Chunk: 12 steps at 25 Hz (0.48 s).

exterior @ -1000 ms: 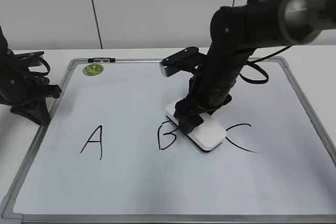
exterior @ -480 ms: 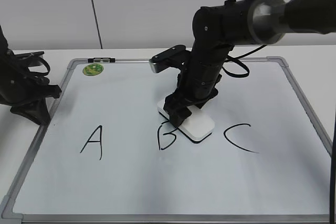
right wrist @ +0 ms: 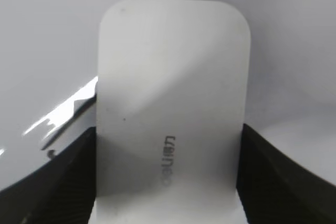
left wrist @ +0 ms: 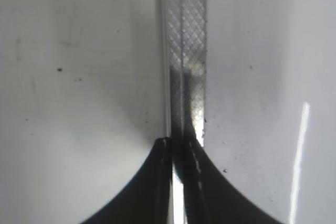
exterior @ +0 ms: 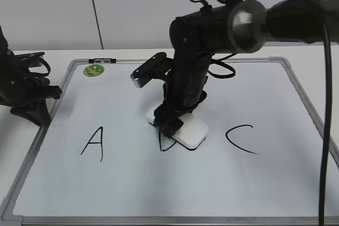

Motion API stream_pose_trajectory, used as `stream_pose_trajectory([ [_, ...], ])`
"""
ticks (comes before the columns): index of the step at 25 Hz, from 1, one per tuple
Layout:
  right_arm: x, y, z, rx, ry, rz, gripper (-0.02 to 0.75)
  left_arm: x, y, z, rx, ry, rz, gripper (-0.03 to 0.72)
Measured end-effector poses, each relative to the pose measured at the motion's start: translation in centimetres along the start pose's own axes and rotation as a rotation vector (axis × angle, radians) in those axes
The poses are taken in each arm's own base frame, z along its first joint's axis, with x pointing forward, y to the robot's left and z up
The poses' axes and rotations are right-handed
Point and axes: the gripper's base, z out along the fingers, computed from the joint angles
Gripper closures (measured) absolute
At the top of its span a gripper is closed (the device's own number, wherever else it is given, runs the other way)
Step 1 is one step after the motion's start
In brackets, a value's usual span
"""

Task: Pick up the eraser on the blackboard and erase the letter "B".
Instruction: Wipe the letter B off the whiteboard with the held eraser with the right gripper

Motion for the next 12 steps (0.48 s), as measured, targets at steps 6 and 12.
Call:
stream_pose_trajectory([
  [6,-1.1,4.0,0.0,-0.025,0.009,-0.089,0.196,0.0,0.0,0.0,0.0,0.0,0.0,0.652],
  [12,-1.7,6.9,0.1,-0.046,0.011,-0.149,0.197,0.0,0.0,0.0,0.0,0.0,0.0,0.651],
])
